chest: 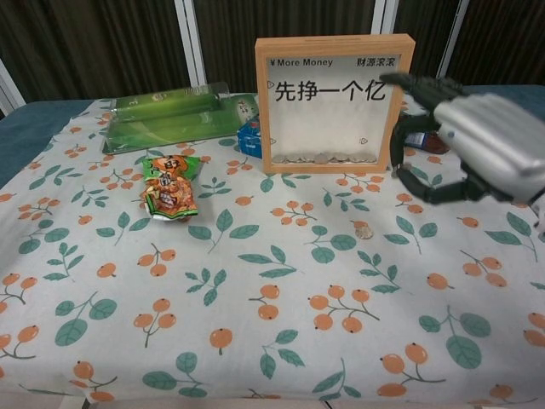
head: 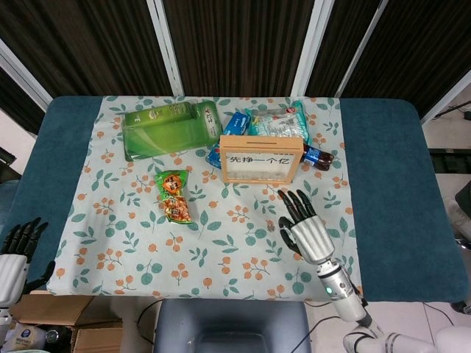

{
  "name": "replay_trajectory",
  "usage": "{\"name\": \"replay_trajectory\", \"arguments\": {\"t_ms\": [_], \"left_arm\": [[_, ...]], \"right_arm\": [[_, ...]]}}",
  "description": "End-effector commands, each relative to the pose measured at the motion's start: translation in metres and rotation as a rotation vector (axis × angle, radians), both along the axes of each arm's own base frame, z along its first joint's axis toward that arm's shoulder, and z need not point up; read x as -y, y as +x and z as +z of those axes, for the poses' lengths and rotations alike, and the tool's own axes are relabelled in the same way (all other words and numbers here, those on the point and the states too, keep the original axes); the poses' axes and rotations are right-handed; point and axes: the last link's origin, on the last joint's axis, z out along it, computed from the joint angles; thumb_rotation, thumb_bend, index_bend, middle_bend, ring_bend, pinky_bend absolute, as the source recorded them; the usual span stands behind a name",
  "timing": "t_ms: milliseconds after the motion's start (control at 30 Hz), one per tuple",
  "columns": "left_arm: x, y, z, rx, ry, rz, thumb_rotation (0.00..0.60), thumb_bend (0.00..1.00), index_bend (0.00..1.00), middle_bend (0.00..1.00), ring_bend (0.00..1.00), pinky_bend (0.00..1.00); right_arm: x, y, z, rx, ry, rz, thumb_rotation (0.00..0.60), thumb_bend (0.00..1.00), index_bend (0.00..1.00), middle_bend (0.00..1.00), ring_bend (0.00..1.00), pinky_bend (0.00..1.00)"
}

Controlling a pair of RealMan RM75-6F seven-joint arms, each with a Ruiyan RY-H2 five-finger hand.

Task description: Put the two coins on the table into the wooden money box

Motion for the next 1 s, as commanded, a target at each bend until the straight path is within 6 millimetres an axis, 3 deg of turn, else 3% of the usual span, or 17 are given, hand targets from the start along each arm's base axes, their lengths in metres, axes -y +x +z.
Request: {"name": "replay_trajectory", "arguments": {"t_ms": [33,267,400,667,1000], "left_arm": [[0.0,0.0,0.0,0.001,-0.002,-0.002,0.6,0.38,0.0,0.0,0.0,0.05],[0.001,-0.002,0.001,0.011,-0.009,-0.001,0.6,0.38,0.0,0.0,0.0,0.05],[0.0,-0.001,0.0,0.013,-0.011,-0.007,0.6,0.38,0.0,0.0,0.0,0.05],[0.0,-0.003,0.001,0.012,-0.02,-0.002,0.6,0.38,0.0,0.0,0.0,0.05],[0.002,-0.002,0.001,-0.002,-0.034,-0.001,0.6,0.38,0.0,0.0,0.0,0.05]], "right_arm": [[0.029,0.034,0.051,0.106,-0.075,0.002,0.6,0.61,0.75,0.11,0.0,0.0],[0.07,0.081,0.107,0.161,-0.208,-0.028,0.6,0.61,0.76,0.13,0.0,0.0],[0.09,0.102,0.116,0.175,-0.265,-0.083,0.6,0.61,0.76,0.14,0.0,0.0],[0.126,0.132,0.1,0.122,-0.235,-0.181,0.6,0.61,0.76,0.14,0.0,0.0],[0.149,0.14,0.073,0.023,-0.213,-0.312,0.6,0.61,0.76,0.14,0.0,0.0]]}}
